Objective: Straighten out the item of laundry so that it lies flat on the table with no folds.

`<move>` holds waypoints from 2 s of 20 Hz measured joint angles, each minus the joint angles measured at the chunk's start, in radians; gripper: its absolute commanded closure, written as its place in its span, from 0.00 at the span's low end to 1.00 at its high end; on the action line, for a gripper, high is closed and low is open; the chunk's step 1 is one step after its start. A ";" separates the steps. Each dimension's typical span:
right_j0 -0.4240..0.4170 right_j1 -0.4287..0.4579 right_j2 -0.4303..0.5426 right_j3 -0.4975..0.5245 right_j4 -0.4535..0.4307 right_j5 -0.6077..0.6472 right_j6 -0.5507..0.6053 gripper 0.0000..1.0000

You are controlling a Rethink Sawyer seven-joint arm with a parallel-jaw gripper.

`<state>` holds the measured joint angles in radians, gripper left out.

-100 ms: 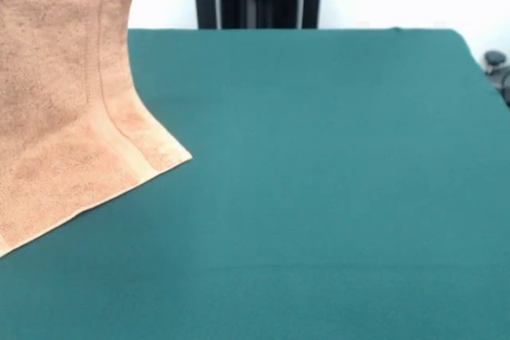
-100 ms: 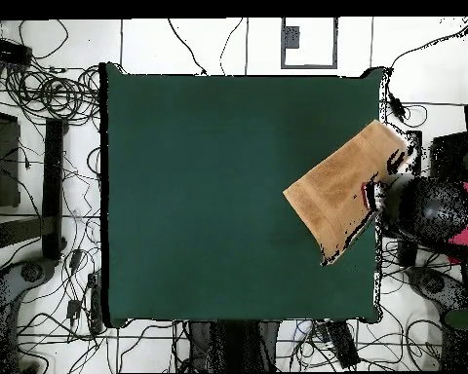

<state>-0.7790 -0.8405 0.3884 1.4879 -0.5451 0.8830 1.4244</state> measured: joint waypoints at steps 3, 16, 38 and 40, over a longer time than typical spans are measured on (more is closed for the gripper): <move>-0.001 0.010 0.000 0.000 -0.010 0.000 0.000 1.00; 0.000 0.041 0.000 0.000 -0.075 0.000 0.000 1.00; 0.016 0.038 0.001 0.000 -0.094 0.023 0.000 0.00; 0.016 0.037 0.000 0.000 -0.096 0.023 0.000 0.00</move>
<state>-0.7632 -0.8031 0.3888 1.4876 -0.6406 0.9056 1.4244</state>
